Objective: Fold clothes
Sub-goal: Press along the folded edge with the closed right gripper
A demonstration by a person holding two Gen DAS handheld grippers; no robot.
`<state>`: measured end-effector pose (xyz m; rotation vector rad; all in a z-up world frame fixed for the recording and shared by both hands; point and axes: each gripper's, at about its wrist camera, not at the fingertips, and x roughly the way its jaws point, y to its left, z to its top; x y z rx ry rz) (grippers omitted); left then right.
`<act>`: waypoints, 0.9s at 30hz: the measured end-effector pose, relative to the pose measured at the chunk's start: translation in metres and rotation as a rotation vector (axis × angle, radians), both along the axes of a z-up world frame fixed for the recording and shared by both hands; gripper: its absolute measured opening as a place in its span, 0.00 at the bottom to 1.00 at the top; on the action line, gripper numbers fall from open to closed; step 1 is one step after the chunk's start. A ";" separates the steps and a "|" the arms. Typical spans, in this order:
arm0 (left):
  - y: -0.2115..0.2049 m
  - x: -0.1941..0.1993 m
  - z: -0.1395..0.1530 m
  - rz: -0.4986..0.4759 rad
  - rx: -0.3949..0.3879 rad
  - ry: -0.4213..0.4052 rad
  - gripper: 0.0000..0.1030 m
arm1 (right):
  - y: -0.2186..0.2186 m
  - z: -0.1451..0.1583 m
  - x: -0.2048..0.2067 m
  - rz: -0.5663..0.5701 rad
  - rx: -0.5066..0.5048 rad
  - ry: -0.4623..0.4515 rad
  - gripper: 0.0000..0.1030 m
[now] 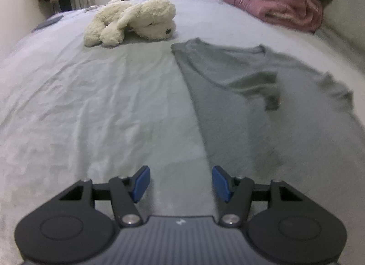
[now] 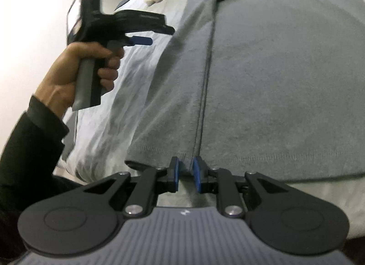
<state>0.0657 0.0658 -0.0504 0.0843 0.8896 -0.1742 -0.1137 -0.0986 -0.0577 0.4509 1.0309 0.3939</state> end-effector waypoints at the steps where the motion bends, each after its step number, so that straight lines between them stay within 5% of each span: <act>1: -0.001 0.000 -0.002 -0.006 0.003 0.003 0.60 | 0.001 0.001 0.002 -0.003 -0.005 0.002 0.19; 10: 0.001 -0.002 -0.004 -0.007 -0.007 0.022 0.60 | -0.001 -0.003 0.009 -0.014 0.047 0.021 0.23; 13: 0.001 -0.003 -0.005 -0.013 -0.003 0.025 0.60 | -0.004 -0.005 0.008 -0.050 0.060 0.019 0.11; 27: -0.004 -0.014 -0.010 -0.079 0.094 -0.011 0.68 | -0.025 0.016 -0.013 -0.118 0.078 -0.026 0.09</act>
